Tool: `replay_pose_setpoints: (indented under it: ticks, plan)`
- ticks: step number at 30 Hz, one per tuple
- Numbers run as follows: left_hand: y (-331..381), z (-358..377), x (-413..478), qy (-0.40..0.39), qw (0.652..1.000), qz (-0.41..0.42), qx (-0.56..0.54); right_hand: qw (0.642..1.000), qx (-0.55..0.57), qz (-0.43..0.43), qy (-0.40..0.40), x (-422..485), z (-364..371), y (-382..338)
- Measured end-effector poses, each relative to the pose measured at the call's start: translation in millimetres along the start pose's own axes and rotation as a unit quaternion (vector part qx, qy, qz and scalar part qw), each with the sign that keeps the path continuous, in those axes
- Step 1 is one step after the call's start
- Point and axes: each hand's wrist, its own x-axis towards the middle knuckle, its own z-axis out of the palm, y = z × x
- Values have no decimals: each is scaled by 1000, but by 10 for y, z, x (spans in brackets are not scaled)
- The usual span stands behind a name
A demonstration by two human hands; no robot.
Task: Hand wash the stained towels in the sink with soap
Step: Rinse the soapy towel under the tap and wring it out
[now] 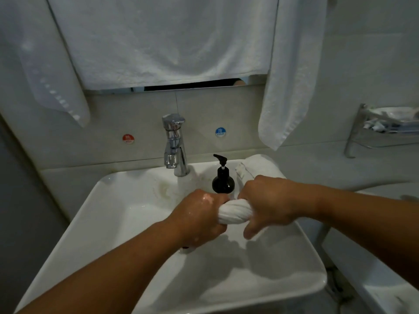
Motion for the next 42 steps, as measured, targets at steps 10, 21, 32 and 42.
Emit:
replay_pose_setpoints:
  ticks: [10,21,32,42]
  plan:
    - [147,129,28,-37,987,-135,-78,966,-158,-51,198,42,194,-18]
    - [235,148,-46,-35,919,-253,-301,931,-143,-100,321,247,373,73]
    - [298,209,-61,-20,849,-282,-446,924,-134,-102,344,246,361,117]
    - [-11,119,-93,0,991,-87,-101,985,-48,-37,163,-121,316,169]
